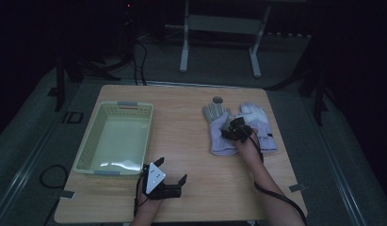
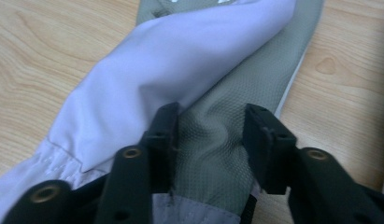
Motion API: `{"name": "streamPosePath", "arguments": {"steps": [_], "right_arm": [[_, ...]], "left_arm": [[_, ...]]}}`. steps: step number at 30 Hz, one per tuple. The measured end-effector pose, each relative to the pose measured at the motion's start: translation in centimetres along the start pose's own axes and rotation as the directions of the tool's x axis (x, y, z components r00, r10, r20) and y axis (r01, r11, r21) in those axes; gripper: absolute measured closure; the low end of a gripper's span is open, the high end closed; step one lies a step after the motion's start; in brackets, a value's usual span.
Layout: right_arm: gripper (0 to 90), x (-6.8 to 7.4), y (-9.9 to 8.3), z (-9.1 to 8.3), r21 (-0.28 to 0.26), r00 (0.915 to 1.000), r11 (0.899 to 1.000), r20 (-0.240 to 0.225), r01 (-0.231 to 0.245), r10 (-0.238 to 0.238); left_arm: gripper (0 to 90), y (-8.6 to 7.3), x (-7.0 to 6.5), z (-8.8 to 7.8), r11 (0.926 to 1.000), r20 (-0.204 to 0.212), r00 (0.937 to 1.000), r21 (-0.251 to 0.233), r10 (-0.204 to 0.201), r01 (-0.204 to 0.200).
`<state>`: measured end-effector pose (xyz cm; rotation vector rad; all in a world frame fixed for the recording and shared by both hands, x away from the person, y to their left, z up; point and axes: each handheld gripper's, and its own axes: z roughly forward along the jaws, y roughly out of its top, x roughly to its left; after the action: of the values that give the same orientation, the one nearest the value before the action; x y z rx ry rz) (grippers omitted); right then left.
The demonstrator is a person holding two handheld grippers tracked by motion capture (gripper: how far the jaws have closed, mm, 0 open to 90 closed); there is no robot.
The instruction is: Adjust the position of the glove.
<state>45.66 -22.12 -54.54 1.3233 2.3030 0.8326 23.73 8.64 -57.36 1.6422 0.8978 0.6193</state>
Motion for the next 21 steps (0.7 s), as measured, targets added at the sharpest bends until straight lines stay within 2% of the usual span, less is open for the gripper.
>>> {"name": "streamPosePath", "arguments": {"steps": [1, 2, 3, 5, 6, 8, 11, 12, 14, 20, 21], "right_arm": [[65.6, 0.0, 0.0, 0.0, -0.003, 1.0000, 1.000, -0.006, 0.000, 0.000], [65.6, 0.0, 0.0, 0.0, -0.003, 1.0000, 1.000, -0.006, 0.000, 0.000], [71.4, 0.3, 0.1, 0.0, 0.002, 1.0000, 1.000, 0.001, -0.004, 0.004], [72.5, 0.3, 0.2, 0.0, 0.003, 1.0000, 1.000, 0.006, -0.001, 0.001], [76.3, 0.6, 0.2, -0.1, 0.004, 0.9998, 1.000, 0.018, 0.001, -0.001], [80.3, 0.7, 0.3, -0.2, 0.000, 0.9997, 1.000, 0.021, -0.016, 0.016], [85.1, 0.8, 0.6, -0.9, -0.020, 0.9977, 0.998, -0.011, -0.067, 0.067], [85.5, 1.0, 0.8, -1.2, -0.028, 0.9976, 0.997, -0.017, -0.067, 0.067], [86.3, 1.3, 1.1, -1.9, -0.055, 0.9941, 0.993, -0.039, -0.103, 0.101], [86.7, 2.7, 2.2, -5.5, -0.144, 0.9900, 0.981, -0.078, -0.128, 0.117], [86.7, 3.1, 2.3, -6.4, -0.166, 0.9881, 0.976, -0.087, -0.140, 0.127]], "left_arm": [[0.0, 0.0, 0.0, 0.0, 1.0000, -0.001, 1.0000, 0.001, -0.004, 0.004], [0.0, 0.0, 0.0, 0.0, 1.0000, -0.001, 1.0000, 0.001, -0.004, 0.004], [0.0, 0.0, 0.0, 0.0, 1.0000, -0.001, 1.0000, 0.001, -0.005, 0.005], [0.0, 0.0, 0.0, 0.0, 1.0000, -0.002, 1.0000, 0.001, -0.005, 0.005], [0.0, 0.0, 0.0, 0.0, 1.0000, -0.002, 1.0000, 0.001, -0.006, 0.006], [0.0, 0.0, 0.0, 0.0, 1.0000, -0.002, 1.0000, 0.000, -0.007, 0.007], [0.0, 0.0, 0.1, 0.0, 1.0000, -0.002, 1.0000, 0.001, -0.009, 0.009], [0.0, 0.0, 0.1, 0.0, 0.9999, -0.002, 0.9999, 0.002, -0.010, 0.010], [0.0, 0.0, 0.1, 0.0, 0.9999, 0.000, 0.9999, 0.001, -0.011, 0.011], [0.0, 0.0, 0.1, 0.0, 0.9999, -0.001, 0.9999, 0.001, -0.011, 0.011], [0.0, 0.0, 0.1, 0.0, 0.9999, -0.001, 0.9999, 0.000, -0.012, 0.012]]}}
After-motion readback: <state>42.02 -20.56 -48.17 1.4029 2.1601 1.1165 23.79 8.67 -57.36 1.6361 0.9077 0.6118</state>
